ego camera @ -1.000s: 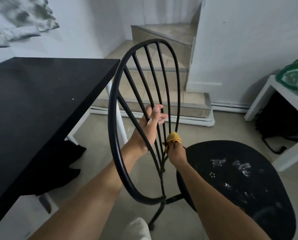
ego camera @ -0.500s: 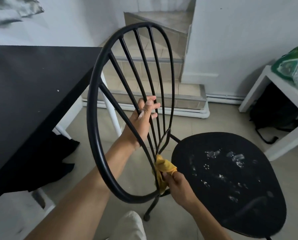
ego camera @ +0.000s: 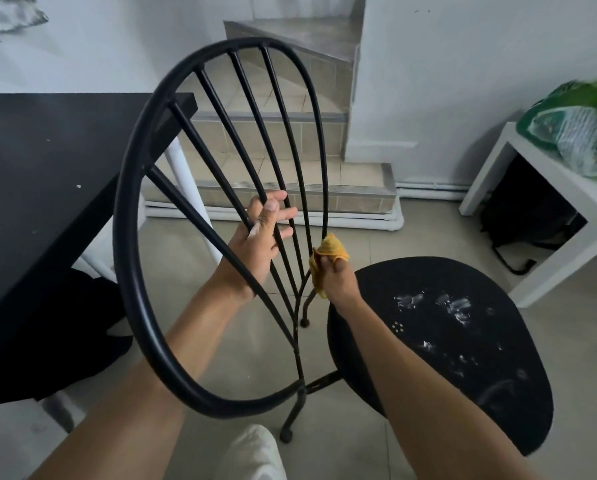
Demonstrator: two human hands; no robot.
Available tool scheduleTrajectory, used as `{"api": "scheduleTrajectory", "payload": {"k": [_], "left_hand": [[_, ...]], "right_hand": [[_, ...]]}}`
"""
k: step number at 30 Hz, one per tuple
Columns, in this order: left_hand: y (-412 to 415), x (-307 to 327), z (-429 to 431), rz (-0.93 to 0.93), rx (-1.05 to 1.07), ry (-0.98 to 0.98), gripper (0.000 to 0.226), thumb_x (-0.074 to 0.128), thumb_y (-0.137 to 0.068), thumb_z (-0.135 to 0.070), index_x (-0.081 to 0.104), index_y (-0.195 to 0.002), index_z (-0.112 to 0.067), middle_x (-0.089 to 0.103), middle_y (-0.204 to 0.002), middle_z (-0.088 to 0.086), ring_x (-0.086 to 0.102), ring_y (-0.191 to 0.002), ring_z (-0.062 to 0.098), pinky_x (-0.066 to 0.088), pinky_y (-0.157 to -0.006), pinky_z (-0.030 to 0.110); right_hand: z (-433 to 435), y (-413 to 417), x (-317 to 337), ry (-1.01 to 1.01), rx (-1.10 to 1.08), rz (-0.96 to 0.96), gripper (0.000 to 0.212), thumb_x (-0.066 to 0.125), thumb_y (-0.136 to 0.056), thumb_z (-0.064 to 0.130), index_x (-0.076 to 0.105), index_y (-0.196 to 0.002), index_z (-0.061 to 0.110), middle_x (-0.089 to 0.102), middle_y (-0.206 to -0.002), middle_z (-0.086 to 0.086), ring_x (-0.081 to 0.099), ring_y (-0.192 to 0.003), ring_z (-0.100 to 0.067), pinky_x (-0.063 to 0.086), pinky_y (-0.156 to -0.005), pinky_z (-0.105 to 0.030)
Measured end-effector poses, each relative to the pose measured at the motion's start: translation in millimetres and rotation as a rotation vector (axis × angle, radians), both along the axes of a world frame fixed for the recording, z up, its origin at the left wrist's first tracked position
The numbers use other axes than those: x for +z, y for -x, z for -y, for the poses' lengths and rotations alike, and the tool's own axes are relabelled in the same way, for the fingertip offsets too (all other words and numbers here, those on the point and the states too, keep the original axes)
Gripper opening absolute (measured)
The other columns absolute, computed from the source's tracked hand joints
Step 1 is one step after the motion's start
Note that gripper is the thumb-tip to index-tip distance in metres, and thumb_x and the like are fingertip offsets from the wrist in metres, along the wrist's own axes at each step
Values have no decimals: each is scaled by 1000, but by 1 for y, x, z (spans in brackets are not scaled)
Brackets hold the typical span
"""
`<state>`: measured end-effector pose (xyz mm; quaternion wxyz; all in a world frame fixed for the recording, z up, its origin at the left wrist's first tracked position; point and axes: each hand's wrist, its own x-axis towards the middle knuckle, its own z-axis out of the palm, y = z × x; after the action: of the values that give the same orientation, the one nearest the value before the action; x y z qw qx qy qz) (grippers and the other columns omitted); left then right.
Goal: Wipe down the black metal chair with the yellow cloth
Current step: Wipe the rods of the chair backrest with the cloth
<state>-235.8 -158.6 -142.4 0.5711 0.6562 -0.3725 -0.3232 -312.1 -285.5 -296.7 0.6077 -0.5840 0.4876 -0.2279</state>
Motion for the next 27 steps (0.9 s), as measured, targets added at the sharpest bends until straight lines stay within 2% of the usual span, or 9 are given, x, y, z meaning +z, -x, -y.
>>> {"api": "scheduleTrajectory", "payload": {"k": [3, 5, 12, 15, 22, 24, 27], "left_hand": [[1, 0, 0, -2, -1, -8, 53, 27, -91, -57, 42, -133, -27, 56, -134, 3, 53, -125, 26, 32, -112, 52], [1, 0, 0, -7, -6, -10, 49, 27, -92, -56, 44, -129, -28, 56, -134, 3, 54, -125, 25, 31, -112, 53], [3, 0, -1, -17, 3, -8, 43, 29, -94, -52, 46, -124, -26, 57, -133, 6, 56, -121, 25, 32, -111, 53], [3, 0, -1, -5, 9, -30, 36, 25, -103, -43, 47, -124, -25, 58, -133, 5, 57, -119, 24, 33, -110, 53], [5, 2, -1, -9, 26, -28, 33, 26, -103, -39, 48, -120, -22, 61, -128, 8, 59, -116, 23, 34, -111, 46], [5, 1, -1, -21, 31, -27, 32, 27, -103, -39, 49, -118, -21, 61, -127, 10, 59, -116, 24, 33, -111, 47], [4, -1, 1, -30, 39, -19, 28, 29, -103, -40, 52, -109, -25, 63, -123, 11, 60, -114, 24, 33, -111, 49]], "right_hand": [[-20, -16, -15, -29, -49, 53, 18, 40, -103, 28, 53, -102, 15, 61, -93, -7, 60, -83, -18, 51, -75, -35], [-35, -8, -25, -18, -61, 94, 19, 41, -102, 27, 54, -97, 15, 62, -91, -7, 60, -81, -19, 49, -70, -29], [-90, 49, -40, 59, 194, 175, 21, 45, -101, 16, 62, -107, 5, 68, -103, -15, 66, -97, -22, 53, -85, -25], [-106, 74, -37, 65, 279, 142, 23, 46, -101, 18, 63, -106, 3, 68, -103, -17, 66, -97, -23, 54, -84, -23], [-137, 128, -17, 88, 443, 45, 20, 48, -100, 17, 68, -104, 20, 73, -93, 9, 66, -91, -3, 46, -81, -16], [-127, 133, -8, 30, 450, 49, 22, 46, -100, 16, 66, -107, 17, 73, -100, 9, 67, -98, -7, 50, -86, -18], [-94, 129, 8, -19, 347, 71, 23, 43, -101, 18, 63, -109, 10, 72, -105, -1, 68, -100, -14, 54, -91, -27]]}}
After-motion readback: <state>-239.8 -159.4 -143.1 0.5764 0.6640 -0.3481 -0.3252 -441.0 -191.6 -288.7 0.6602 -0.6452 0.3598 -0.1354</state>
